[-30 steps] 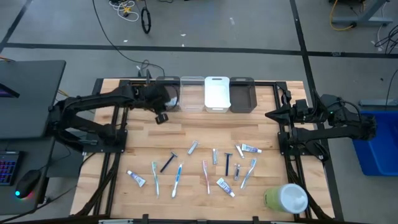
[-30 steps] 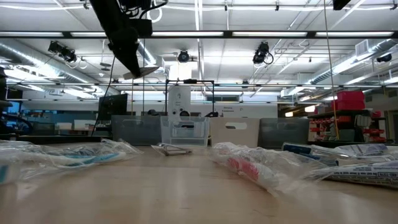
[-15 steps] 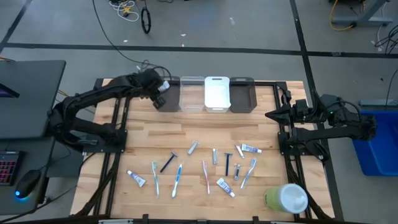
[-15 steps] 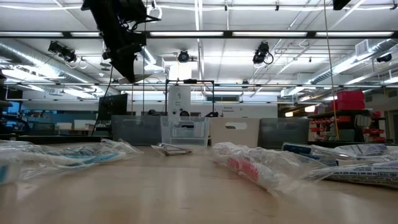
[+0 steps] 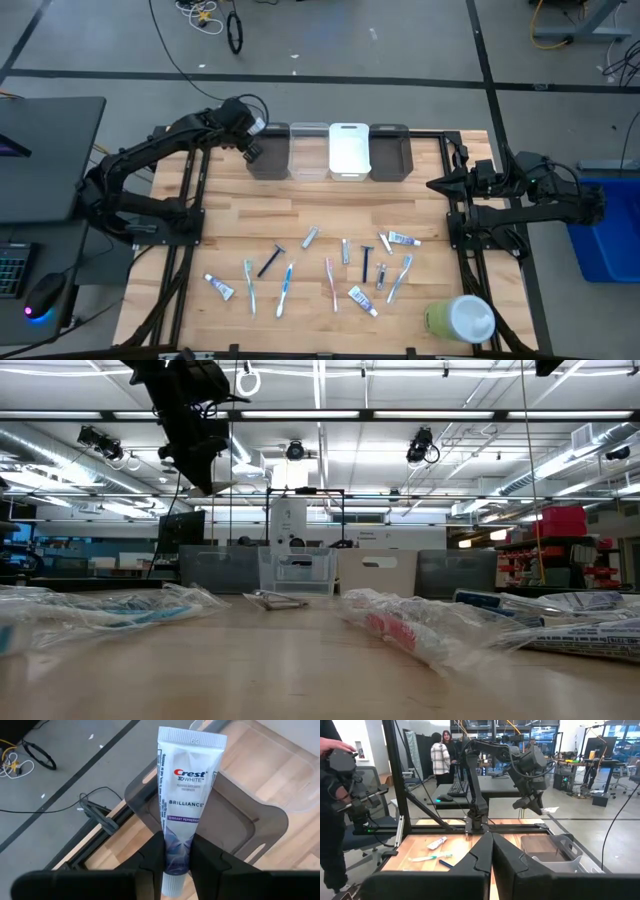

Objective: Pick & Place Travel size toiletries
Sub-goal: Put the white toothpaste into the left black bin

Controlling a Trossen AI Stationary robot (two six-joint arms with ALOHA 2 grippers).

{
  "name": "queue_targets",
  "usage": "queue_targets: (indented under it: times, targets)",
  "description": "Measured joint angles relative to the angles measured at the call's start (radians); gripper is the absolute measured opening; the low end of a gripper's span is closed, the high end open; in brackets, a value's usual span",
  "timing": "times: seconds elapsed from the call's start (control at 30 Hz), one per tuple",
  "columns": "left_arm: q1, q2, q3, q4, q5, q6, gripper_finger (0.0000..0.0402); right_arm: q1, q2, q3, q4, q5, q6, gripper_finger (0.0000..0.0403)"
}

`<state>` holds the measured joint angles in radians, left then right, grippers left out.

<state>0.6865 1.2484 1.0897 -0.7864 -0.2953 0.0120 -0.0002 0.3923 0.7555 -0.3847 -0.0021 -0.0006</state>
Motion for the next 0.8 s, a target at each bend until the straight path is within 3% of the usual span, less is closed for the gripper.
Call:
queue_targets:
  times: [0.43, 0.8]
  targets:
    - [0.008, 0.0, 0.002, 0.101, 0.095, -0.099, 0.0083, 0.0, 0.0, 0.0, 0.0, 0.0, 0.0, 0.0013]
    - [0.1, 0.064, 0.111, 0.078, 0.11, -0.106, 0.0083, 0.0, 0.0, 0.0, 0.0, 0.0, 0.0, 0.0013]
